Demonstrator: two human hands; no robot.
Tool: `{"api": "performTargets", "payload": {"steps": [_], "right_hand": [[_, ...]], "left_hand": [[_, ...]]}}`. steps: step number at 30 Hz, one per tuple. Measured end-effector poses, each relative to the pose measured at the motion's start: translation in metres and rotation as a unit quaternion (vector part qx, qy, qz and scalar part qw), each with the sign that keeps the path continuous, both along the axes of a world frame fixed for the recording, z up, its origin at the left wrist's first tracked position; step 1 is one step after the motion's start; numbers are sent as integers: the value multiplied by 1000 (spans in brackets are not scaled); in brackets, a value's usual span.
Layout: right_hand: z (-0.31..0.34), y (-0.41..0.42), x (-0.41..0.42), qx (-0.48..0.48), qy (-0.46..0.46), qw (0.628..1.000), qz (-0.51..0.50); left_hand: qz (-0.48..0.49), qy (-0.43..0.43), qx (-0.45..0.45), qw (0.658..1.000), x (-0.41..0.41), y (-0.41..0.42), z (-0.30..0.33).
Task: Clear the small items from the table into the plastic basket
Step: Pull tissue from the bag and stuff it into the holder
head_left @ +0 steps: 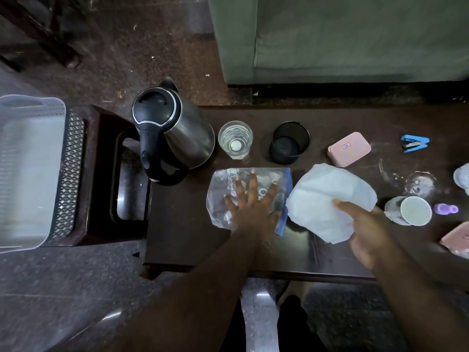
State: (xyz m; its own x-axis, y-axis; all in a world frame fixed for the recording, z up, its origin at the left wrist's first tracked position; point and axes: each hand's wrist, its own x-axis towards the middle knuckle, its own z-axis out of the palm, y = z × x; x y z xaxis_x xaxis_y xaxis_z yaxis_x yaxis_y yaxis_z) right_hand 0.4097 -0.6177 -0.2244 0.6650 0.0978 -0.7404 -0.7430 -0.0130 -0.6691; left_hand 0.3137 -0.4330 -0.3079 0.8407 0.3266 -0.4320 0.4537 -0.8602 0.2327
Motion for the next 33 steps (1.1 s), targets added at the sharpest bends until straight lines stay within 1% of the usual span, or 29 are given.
{"api": "performTargets", "payload": {"steps": [5, 9, 13, 15, 20, 22, 23, 24, 25, 26, 27, 29, 33], "right_hand": [[-12, -3, -11, 27, 24, 999, 26], [-19, -6, -15, 59, 32, 997, 41], [-17, -3, -13, 72, 29, 996, 40], [-15, -2, -11, 79, 29, 996, 38], [-9, 1, -4, 86, 27, 994, 55], [-8, 3, -2, 90, 27, 993, 67], [-9, 5, -1, 94, 27, 993, 73], [-9, 6, -1, 96, 29, 992, 78], [-11, 9, 0, 96, 31, 991, 85], [-12, 12, -1, 93, 32, 991, 93], [-13, 15, -1, 88, 32, 990, 102], [-17, 21, -1, 72, 28, 989, 122], [-22, 25, -2, 50, 25, 991, 120]], "left_hand": [[9, 64, 7, 998, 9, 4, -18], [1, 71, 7, 997, 7, 7, -20], [5, 90, 5, 996, 12, 7, -14], [5, 85, 1, 996, 12, 7, -9], [15, 23, -26, 999, 6, 14, 12], [36, -22, -63, 997, 1, 20, 21], [62, -66, -103, 991, -1, 24, 25], [99, -121, -155, 976, -2, 27, 29], [141, -174, -206, 953, -3, 31, 31], [174, -211, -239, 932, -4, 36, 31], [188, -221, -252, 923, -3, 41, 30], [165, -211, -241, 933, 0, 51, 28], [35, -221, -156, 962, 2, 61, 23]]}}
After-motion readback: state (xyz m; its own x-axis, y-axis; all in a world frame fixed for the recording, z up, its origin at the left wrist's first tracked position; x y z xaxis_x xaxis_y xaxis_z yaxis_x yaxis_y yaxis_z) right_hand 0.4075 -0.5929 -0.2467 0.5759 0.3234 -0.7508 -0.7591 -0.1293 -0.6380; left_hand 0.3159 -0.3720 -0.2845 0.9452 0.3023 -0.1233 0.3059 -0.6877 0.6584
